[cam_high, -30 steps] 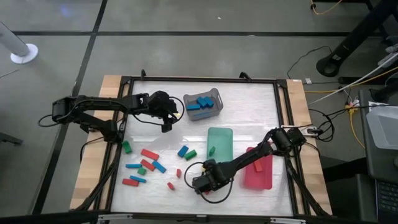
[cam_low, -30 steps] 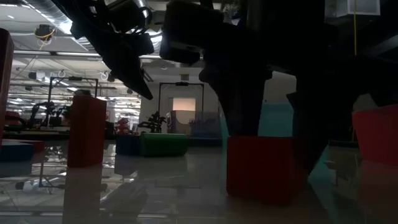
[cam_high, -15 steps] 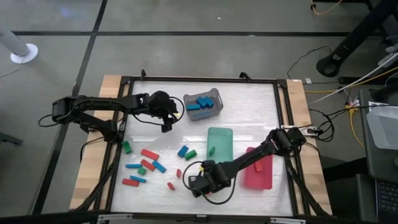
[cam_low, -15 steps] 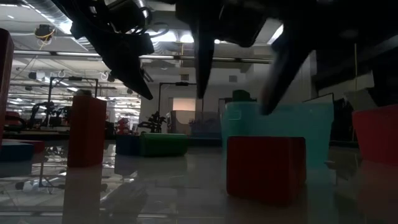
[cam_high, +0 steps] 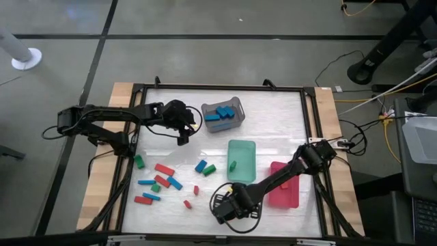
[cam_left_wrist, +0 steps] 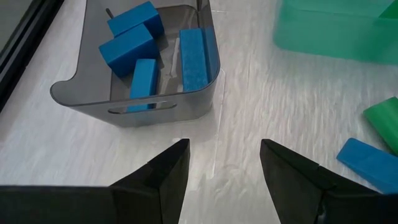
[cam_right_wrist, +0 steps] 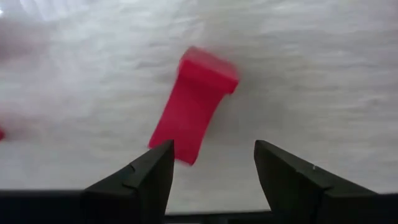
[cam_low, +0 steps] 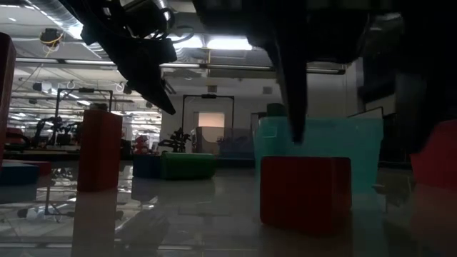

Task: Sort blocks
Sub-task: Put the red arch block into the pink bin

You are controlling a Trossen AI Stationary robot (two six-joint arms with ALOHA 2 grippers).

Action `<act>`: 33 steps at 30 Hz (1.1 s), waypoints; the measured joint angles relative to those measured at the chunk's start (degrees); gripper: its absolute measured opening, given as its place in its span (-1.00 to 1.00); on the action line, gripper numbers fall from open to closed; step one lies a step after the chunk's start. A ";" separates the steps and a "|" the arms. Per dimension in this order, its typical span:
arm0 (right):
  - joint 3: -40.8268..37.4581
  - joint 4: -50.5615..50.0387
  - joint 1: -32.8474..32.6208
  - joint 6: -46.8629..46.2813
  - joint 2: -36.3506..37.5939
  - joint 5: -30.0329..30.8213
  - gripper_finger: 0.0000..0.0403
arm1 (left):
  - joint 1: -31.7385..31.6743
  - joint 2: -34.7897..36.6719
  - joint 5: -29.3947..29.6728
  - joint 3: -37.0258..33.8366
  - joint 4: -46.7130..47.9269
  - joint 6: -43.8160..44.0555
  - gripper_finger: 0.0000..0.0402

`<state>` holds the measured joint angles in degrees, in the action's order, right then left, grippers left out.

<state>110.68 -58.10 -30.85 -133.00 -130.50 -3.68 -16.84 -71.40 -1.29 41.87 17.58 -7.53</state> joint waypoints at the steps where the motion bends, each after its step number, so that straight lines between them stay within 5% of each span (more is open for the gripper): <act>1: -0.35 -0.05 0.05 -0.18 0.00 0.12 0.12 | 0.00 0.00 0.00 0.00 0.00 -0.03 -0.08; 33: -1.93 1.01 0.13 -7.49 -3.21 6.56 0.12 | 0.00 0.00 -0.01 -0.04 0.00 -2.36 -0.08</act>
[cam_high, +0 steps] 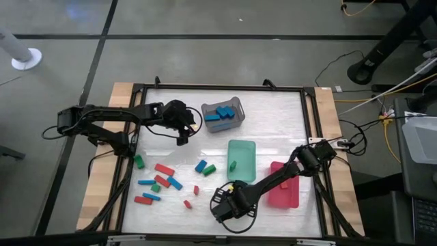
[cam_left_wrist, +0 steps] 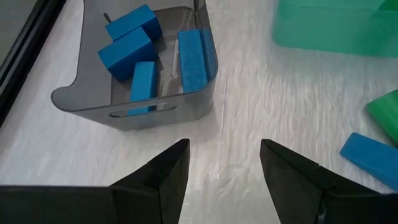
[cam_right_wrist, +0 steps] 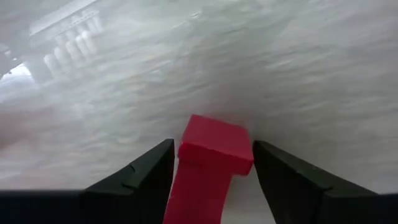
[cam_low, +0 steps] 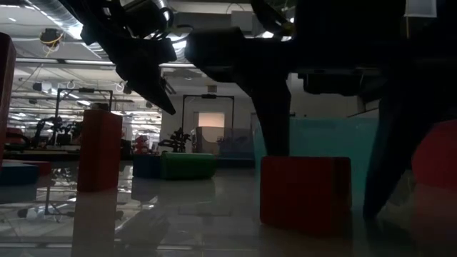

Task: Sort blocks
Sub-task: Put the red arch block into the pink bin

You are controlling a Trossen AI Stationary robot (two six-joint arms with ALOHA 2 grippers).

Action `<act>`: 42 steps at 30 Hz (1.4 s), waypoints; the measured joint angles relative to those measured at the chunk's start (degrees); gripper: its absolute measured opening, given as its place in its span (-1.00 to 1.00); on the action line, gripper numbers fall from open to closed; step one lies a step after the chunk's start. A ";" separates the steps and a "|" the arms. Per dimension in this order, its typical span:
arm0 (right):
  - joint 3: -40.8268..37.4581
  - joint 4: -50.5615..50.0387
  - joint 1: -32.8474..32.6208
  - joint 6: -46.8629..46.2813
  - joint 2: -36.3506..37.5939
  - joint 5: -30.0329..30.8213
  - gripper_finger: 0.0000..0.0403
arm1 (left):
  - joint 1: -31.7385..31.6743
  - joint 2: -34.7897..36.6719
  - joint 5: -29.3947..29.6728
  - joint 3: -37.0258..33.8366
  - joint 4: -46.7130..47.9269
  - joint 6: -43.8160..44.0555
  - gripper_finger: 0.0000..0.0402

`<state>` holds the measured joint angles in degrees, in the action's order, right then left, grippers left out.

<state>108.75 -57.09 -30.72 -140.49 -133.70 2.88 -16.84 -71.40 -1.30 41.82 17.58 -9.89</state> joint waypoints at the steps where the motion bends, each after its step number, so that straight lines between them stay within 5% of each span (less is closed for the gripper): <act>1: -0.19 0.16 0.00 0.82 -0.03 0.00 0.12 | -0.02 0.00 0.02 0.00 0.02 -0.04 -0.08; 8: -0.39 0.04 0.00 3.16 -0.05 0.04 0.06 | -0.01 0.00 0.01 0.00 -0.06 -0.07 -0.08; 17: -0.46 -1.58 -0.17 5.70 -0.14 2.64 -0.40 | -0.01 0.00 0.01 0.00 -0.12 -0.21 -0.08; 28: -0.66 -2.14 0.06 11.94 0.74 2.25 -0.28 | -0.01 0.00 0.00 0.00 -0.15 -1.15 -0.08; 42: -0.66 -21.17 0.04 22.09 11.19 -7.08 -0.31 | 0.00 0.00 0.01 0.00 -0.09 -0.63 -0.08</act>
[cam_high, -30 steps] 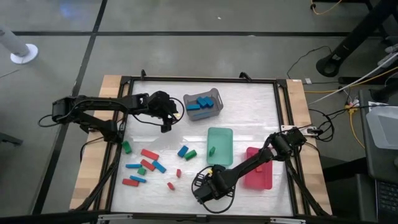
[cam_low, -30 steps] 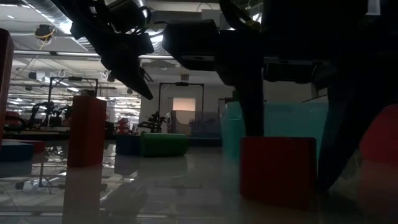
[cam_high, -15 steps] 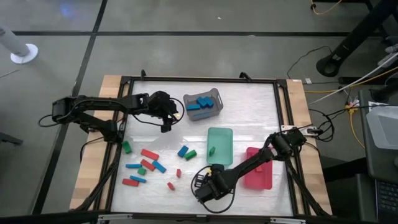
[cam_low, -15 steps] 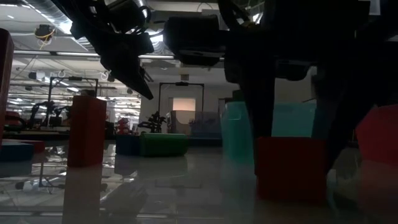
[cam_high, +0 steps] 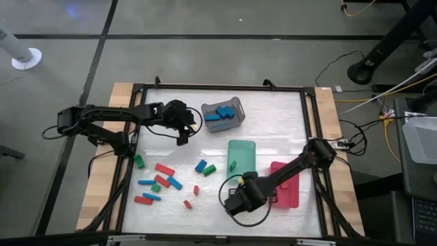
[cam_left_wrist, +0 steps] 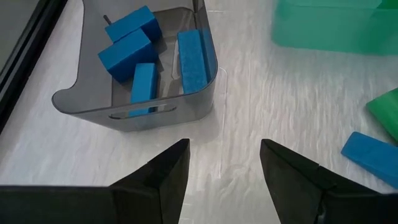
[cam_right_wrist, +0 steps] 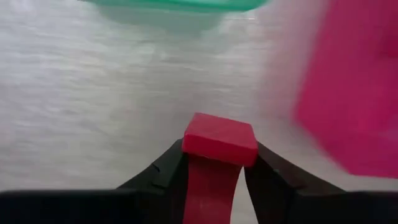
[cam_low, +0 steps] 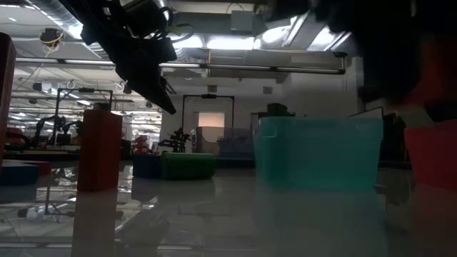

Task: Sort blocks
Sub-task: Put the red arch block into the pink bin

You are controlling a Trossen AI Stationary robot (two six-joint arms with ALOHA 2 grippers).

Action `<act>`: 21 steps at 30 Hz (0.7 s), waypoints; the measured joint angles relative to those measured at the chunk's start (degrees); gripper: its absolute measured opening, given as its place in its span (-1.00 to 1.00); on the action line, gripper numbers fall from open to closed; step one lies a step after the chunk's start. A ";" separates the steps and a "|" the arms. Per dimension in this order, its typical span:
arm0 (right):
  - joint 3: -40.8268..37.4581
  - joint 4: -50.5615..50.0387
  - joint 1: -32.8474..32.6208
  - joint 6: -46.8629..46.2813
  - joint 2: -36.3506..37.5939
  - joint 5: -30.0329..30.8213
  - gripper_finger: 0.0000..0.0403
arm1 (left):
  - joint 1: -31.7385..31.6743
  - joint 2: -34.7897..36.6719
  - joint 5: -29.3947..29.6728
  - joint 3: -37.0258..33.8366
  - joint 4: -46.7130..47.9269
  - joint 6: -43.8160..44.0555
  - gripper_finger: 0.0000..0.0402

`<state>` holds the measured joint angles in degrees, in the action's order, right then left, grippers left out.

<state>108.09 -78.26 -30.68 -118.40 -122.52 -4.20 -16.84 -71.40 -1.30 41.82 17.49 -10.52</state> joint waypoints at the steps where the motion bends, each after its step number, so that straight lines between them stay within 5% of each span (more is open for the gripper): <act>1: 0.00 -1.98 0.00 0.53 0.81 -0.69 -0.31 | 0.00 0.00 0.01 0.00 0.06 0.01 -0.08; 6: 0.00 -12.46 -0.04 3.78 3.91 -3.81 -0.30 | -0.02 0.00 -0.01 0.00 0.59 0.04 -0.08; 21: -3.05 -11.76 -0.09 25.65 6.01 -2.41 -0.30 | 5.36 0.00 -0.01 -0.11 5.57 6.29 -0.08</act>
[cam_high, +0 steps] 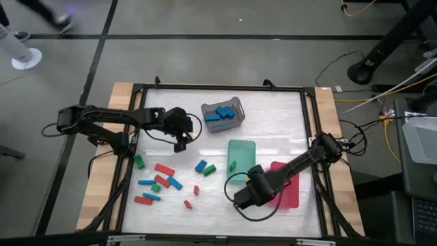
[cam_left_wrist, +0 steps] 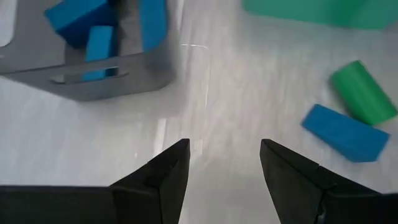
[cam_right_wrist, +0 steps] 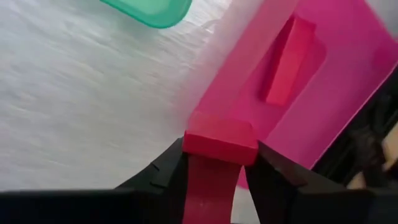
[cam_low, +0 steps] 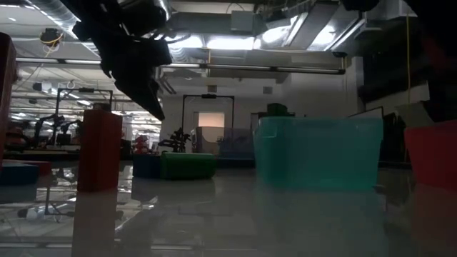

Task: Sort blocks
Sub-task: Put the red arch block into the pink bin

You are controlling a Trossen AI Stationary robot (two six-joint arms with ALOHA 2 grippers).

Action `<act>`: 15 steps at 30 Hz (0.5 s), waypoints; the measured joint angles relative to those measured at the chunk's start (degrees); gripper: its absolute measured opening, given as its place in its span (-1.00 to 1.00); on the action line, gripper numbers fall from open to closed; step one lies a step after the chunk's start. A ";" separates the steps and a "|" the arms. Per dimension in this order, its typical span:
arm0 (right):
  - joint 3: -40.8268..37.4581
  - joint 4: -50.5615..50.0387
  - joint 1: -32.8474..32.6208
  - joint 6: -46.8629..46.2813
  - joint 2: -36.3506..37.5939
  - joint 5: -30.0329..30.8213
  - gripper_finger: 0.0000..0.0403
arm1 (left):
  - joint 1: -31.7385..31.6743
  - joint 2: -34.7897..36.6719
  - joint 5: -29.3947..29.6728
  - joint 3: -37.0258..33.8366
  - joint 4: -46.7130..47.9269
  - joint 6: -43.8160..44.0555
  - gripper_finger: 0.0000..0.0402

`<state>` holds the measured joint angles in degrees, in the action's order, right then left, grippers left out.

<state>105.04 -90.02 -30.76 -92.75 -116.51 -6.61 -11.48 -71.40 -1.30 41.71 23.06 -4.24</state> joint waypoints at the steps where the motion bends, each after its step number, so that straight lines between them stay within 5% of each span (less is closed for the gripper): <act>1: -0.70 -0.06 0.00 2.73 0.00 -0.04 -0.30 | 0.82 0.00 0.00 0.00 0.00 0.36 -0.08; 15: -10.25 -0.02 -0.02 27.07 -0.02 -4.16 -0.29 | 10.65 0.00 0.00 -0.02 0.05 0.47 -0.08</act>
<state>94.79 -90.04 -30.79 -65.68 -116.53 -10.77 -0.84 -71.40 -1.30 41.69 23.11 -3.77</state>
